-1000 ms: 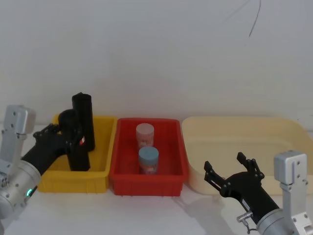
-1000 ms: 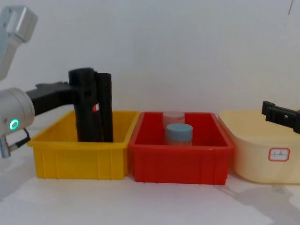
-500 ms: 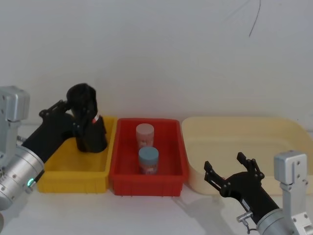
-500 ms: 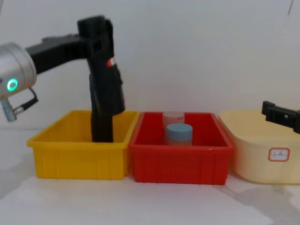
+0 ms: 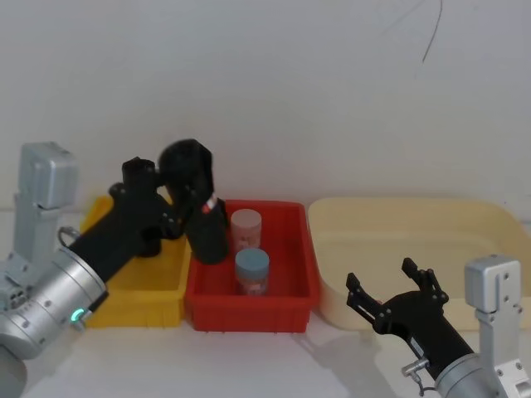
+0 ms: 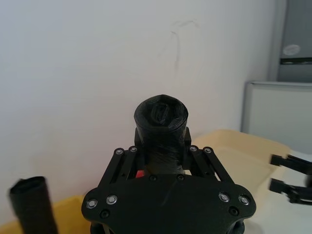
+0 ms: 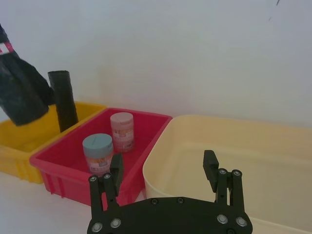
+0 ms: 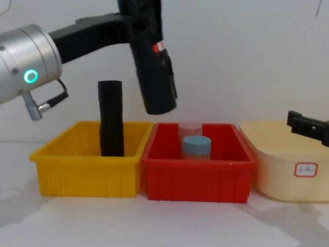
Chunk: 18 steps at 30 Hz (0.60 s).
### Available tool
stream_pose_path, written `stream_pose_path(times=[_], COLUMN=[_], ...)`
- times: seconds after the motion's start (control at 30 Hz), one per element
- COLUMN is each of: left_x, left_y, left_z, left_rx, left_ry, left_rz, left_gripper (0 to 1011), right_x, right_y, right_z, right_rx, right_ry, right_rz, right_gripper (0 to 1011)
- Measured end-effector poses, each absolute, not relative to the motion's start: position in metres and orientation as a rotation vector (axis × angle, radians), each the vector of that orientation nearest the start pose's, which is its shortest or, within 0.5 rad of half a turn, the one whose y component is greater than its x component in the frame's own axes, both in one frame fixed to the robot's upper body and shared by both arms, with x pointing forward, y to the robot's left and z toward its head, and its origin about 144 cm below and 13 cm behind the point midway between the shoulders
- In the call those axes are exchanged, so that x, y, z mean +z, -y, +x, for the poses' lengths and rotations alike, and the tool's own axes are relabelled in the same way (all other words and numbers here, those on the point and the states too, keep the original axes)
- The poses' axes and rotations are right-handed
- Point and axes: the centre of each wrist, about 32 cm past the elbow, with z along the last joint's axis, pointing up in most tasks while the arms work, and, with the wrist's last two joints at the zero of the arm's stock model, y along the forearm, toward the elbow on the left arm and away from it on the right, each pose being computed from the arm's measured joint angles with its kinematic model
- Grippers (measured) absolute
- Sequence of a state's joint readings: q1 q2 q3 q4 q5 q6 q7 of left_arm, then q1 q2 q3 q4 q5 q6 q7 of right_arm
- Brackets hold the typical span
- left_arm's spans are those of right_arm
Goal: Pick up the garbage bag with the one hand and transfer it to the other hand.
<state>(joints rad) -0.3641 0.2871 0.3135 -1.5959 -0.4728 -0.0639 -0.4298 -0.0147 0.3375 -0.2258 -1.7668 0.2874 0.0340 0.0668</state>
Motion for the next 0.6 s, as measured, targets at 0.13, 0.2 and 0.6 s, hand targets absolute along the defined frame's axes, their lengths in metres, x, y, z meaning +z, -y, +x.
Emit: stream_pose_path(times=[0.13,0.2,0.6], left_x=[1.262,1.259,1.249], left_y=[-0.206,-0.203,-0.190], left_z=[0.532,0.533,0.533], left_rx=[0.757,0.735,0.655], left_ry=[0.192,0.184,0.165], left_rz=[-0.280,-0.266,-0.218], left_gripper=[378,378,378], right_x=[1.189,1.189,1.189], right_y=[0.237,0.237,0.237], right_z=[0.443,0.443,0.443], right_rx=[-1.229,-1.229,-1.229], right_ry=[0.075,0.075,0.075], right_rz=[0.026,0.026,0.026], right_gripper=[1005,1005,1005])
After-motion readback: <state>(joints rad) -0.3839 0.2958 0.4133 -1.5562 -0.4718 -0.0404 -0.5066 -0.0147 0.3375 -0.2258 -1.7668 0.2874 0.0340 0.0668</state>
